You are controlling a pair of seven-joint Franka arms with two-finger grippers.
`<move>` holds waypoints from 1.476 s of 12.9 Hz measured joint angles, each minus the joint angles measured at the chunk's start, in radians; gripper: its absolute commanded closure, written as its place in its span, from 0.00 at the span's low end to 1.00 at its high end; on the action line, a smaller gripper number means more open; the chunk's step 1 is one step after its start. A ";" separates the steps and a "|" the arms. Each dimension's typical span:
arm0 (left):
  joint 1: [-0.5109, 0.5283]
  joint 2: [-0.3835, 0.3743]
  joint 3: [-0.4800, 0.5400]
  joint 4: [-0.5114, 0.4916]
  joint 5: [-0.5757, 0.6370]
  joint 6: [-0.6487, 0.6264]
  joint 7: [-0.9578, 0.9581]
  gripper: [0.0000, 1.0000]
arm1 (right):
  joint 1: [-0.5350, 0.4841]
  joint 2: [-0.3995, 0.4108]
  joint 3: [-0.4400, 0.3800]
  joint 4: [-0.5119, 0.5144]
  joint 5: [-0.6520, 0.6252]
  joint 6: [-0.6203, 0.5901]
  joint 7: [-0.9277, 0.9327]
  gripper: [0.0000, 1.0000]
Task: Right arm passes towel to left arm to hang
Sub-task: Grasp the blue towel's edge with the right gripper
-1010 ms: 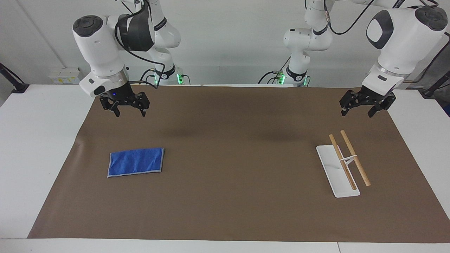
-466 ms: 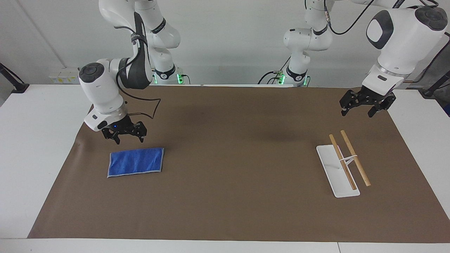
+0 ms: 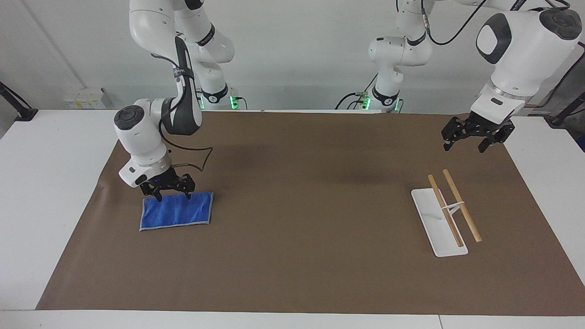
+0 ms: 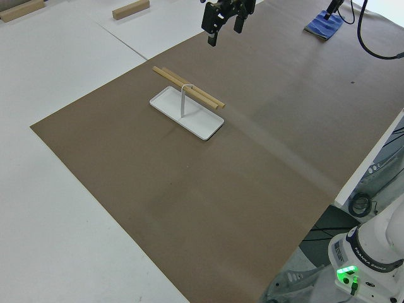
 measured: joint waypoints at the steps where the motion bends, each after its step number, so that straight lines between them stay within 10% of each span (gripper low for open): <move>1: 0.000 0.000 0.000 0.000 0.000 0.000 0.000 0.00 | -0.001 0.021 0.000 -0.001 0.000 0.015 -0.009 0.00; 5: 0.000 0.000 0.000 0.000 0.000 0.000 0.000 0.00 | -0.001 0.055 0.000 -0.002 0.000 0.030 -0.014 0.04; 9: 0.000 0.000 0.000 0.000 0.000 0.000 0.000 0.00 | 0.000 0.053 0.000 0.000 0.000 0.030 -0.016 1.00; 19: 0.000 0.000 0.000 0.000 0.000 0.000 0.000 0.00 | 0.038 0.009 0.010 0.010 0.001 -0.030 0.032 1.00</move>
